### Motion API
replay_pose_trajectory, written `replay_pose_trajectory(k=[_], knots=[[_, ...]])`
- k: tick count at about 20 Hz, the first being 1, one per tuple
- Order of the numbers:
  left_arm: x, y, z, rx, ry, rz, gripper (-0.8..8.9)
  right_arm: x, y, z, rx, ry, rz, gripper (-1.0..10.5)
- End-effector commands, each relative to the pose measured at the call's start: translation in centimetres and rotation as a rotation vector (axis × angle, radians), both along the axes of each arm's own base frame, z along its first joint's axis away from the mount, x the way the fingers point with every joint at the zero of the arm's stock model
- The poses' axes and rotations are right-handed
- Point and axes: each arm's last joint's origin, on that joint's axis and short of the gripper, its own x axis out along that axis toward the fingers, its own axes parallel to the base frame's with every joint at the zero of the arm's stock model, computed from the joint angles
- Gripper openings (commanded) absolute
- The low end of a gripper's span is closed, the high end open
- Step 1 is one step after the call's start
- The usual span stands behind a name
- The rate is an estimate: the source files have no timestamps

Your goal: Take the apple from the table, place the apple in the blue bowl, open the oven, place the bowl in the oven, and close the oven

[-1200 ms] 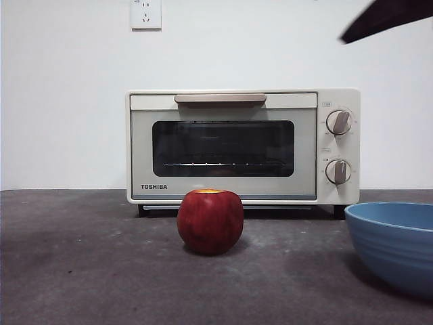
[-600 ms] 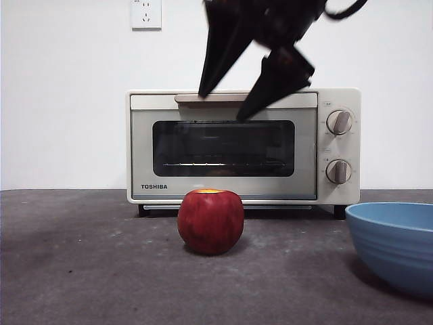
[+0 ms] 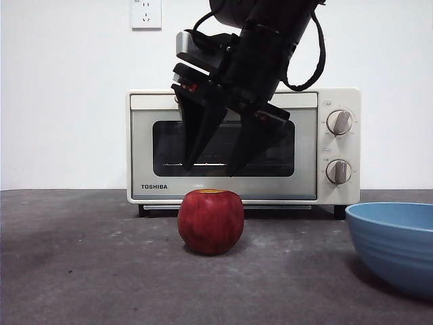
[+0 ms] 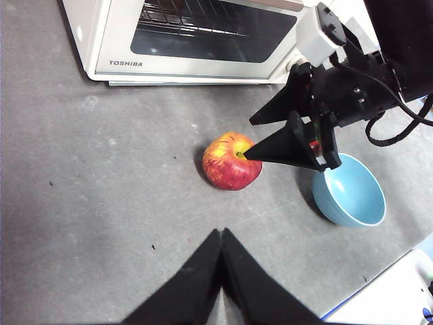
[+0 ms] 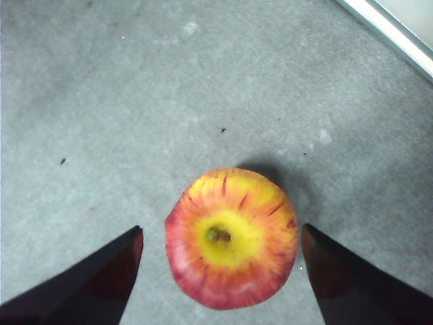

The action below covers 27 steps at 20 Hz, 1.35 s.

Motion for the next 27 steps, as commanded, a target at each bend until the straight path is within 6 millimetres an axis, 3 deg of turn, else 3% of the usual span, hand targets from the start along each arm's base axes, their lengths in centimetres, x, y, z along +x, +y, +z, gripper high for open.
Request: replay_pose_trajectory(k=[1, 15, 22, 27], knots=[[0.0, 0.0, 0.6, 0.006, -0.033, -0.009, 0.07, 0.5, 0.9, -0.8, -0.012, 0.004, 0.011, 3.8], [0.0, 0.0, 0.6, 0.006, -0.034, -0.009, 0.07, 1.2, 2.0, -6.2, -0.106, 0.144, -0.001, 3.8], [0.0, 0.0, 0.6, 0.006, -0.035, -0.009, 0.07, -0.2, 1.8, -6.6, -0.183, 0.255, 0.026, 3.7], [0.0, 0.0, 0.7, 0.006, -0.038, -0.009, 0.07, -0.4, 1.6, -6.7, -0.206, 0.277, 0.021, 2.8]])
